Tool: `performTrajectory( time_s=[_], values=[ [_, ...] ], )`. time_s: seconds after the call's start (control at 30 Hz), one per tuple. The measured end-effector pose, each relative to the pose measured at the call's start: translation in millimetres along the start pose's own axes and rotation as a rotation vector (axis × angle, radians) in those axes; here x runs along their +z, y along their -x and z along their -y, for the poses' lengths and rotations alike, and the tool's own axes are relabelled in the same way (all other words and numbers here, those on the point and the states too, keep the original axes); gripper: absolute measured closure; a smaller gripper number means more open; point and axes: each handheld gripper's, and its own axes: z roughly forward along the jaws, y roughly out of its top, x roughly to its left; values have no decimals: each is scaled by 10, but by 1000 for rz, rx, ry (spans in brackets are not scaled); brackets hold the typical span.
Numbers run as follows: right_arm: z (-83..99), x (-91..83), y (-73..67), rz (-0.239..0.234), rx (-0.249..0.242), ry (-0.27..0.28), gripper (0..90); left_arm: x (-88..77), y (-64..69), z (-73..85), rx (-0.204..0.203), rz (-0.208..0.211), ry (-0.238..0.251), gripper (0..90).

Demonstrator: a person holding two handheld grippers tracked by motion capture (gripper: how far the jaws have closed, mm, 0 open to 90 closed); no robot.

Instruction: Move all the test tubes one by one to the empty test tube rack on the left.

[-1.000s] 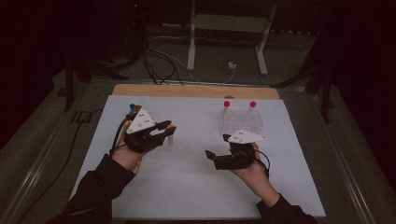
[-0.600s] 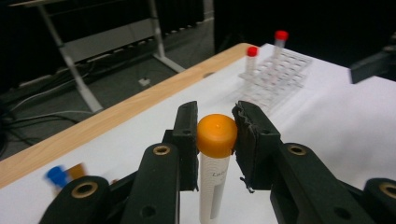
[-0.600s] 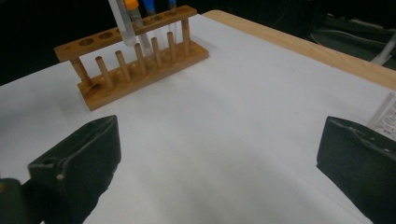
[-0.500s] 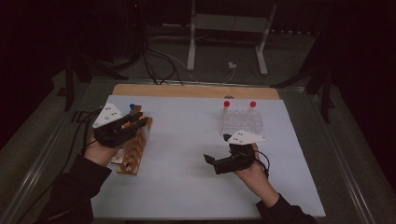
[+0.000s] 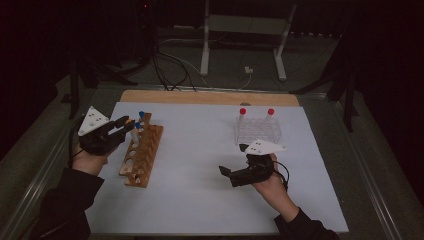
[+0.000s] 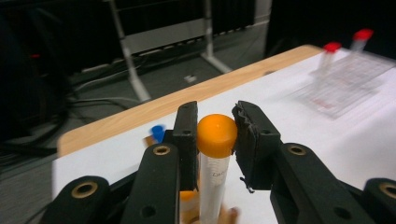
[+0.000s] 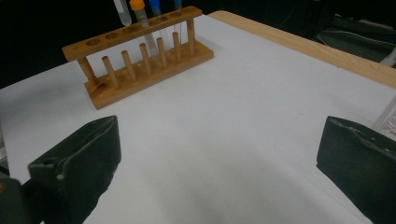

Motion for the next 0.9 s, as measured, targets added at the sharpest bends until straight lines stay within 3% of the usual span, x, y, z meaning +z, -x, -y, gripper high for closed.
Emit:
performTrajectory(
  time_s=[0.1,0.13,0.23,0.6,0.9],
  values=[
    [0,0,2,2,-2,0,0,39,-55,88,-22,-17,-10,719],
    [2,2,3,1,0,-2,0,50,-74,116,-47,-12,-7,719],
    [6,4,5,-2,-1,-5,0,80,-84,188,-56,-15,-24,719],
    [13,11,12,-4,5,-6,0,237,22,480,-47,-24,-98,719],
    [13,6,19,-3,4,-5,0,272,53,557,-47,-45,-137,716]
  ],
)
